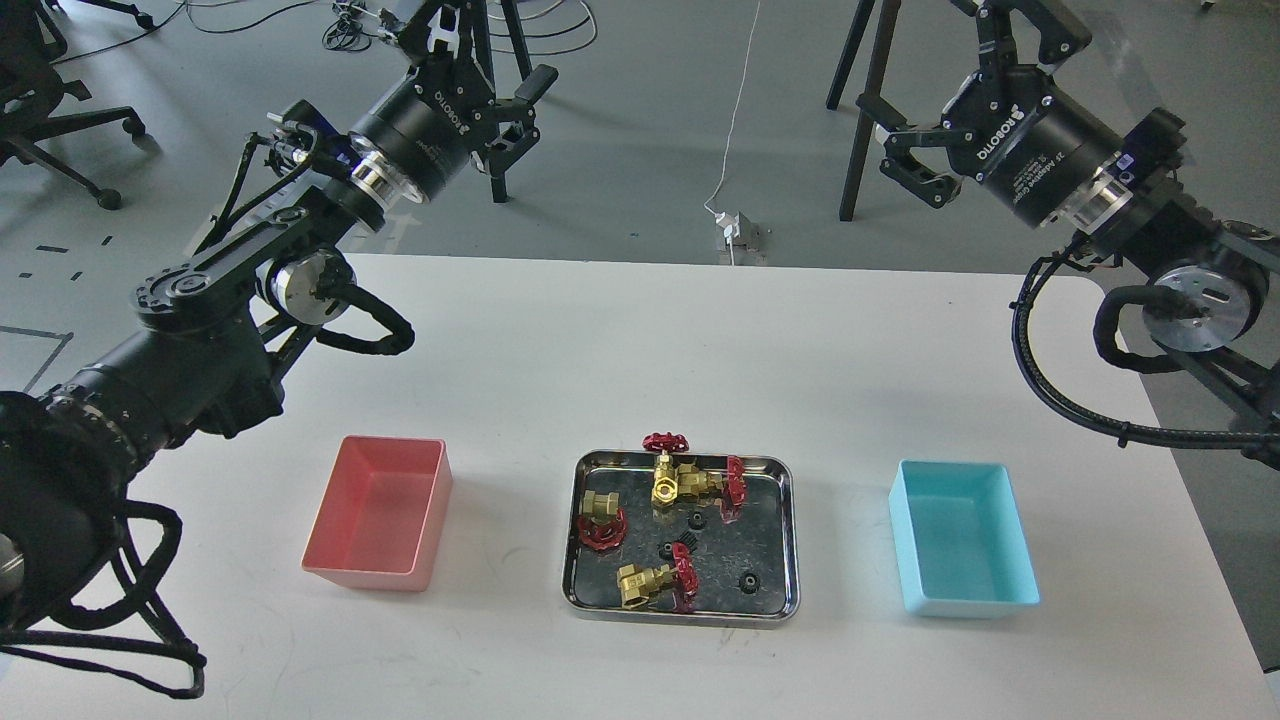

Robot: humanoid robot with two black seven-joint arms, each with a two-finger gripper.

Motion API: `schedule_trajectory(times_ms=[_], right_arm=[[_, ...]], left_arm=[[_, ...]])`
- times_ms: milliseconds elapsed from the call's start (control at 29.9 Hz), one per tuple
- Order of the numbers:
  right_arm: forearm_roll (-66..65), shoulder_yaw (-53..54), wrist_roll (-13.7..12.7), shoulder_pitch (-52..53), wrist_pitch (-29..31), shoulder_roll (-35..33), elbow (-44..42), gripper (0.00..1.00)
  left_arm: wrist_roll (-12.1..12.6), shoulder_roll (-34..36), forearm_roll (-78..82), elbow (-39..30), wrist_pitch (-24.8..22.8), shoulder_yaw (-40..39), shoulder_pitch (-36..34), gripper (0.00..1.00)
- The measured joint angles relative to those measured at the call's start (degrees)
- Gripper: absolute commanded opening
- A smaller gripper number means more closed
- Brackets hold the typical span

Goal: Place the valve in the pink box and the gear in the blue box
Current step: 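Raise the left arm and swing it toward the metal tray, then lower the left gripper onto a brass valve in the tray and grasp it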

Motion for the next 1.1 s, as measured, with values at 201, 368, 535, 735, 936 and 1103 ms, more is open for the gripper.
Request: schedule_trajectory(times_ms=[201,368,535,735,936,1103], right_arm=[[0.1,3.9,0.0,-1.4,0.0,2.6,-2.4,1.00],[0.1,8.4,-0.1,-1.5,0.0,2.9,-3.2,1.00],[0.1,11.0,0.0,-1.4,0.0,2.5,-3.3,1.00],[0.1,11.1,0.1,-1.7,0.0,0.9,-3.5,1.00],[0.0,11.2,0.1,-1.7,0.0,0.8,-6.7,1.00],[0.0,10.9,0.1,-2.3,0.0,1.4,-9.8,1.00]], left_arm=[[0.0,0.1,-0.2,0.1,0.0,-1.5,0.0,1.00],[0.0,-1.2,-3.5,-0.2,0.0,-4.0,1.5,1.00],[0.0,-2.4,-5.9,-6.5,0.0,-10.9,3.6,1.00],[0.0,3.4,0.3,-26.1,0.0,-12.0,-0.2,1.00],[0.0,13.7,11.0,-36.3,2.6,25.5,-20.5,0.99],[0.0,12.8,19.8,-41.7,16.0,58.4,-36.8,0.98]])
